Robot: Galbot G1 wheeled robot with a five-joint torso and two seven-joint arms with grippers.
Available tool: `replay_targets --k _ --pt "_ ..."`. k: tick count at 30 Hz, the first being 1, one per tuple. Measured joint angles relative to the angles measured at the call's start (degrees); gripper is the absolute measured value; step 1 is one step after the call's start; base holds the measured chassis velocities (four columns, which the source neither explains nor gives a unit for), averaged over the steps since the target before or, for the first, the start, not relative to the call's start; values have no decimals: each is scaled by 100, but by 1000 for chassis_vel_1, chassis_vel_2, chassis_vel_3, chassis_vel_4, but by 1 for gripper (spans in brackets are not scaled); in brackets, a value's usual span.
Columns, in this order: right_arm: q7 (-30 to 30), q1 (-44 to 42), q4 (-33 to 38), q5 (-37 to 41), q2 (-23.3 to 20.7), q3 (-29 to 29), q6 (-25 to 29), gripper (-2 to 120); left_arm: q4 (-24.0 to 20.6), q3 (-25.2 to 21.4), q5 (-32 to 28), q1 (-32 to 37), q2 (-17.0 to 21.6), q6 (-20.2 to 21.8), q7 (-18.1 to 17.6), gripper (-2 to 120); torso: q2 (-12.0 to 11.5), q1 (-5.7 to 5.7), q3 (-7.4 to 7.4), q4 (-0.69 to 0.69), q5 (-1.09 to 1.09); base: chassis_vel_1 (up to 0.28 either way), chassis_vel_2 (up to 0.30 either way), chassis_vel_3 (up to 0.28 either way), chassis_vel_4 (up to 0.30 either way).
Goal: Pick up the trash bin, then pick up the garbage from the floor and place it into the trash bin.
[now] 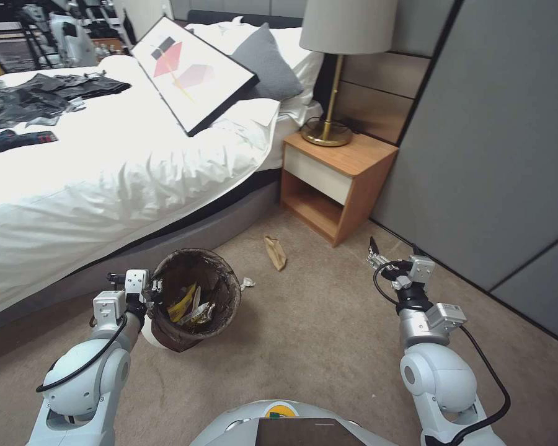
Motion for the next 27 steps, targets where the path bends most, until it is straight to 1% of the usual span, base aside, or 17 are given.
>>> replay_targets --k 6,11,18,27 --pt "-42 -9 -18 -121 -2 -2 2 100 42 13 108 -13 -10 -111 0 7 0 0 0 2 0 79 72 74 69" --pt "-72 -95 35 -219 -28 -2 -18 100 71 12 126 -13 -11 -131 0 7 0 0 0 -3 0 0 0 0 0" --pt "94 -146 66 -225 -43 -14 -5 100 125 8 137 -12 -33 -158 1 7 0 0 0 -1 0 0 0 0 0" --pt "109 -211 57 -284 31 -112 158 100 115 20 135 16 -30 -169 -1 7 0 0 0 0 0 0 0 0 0"
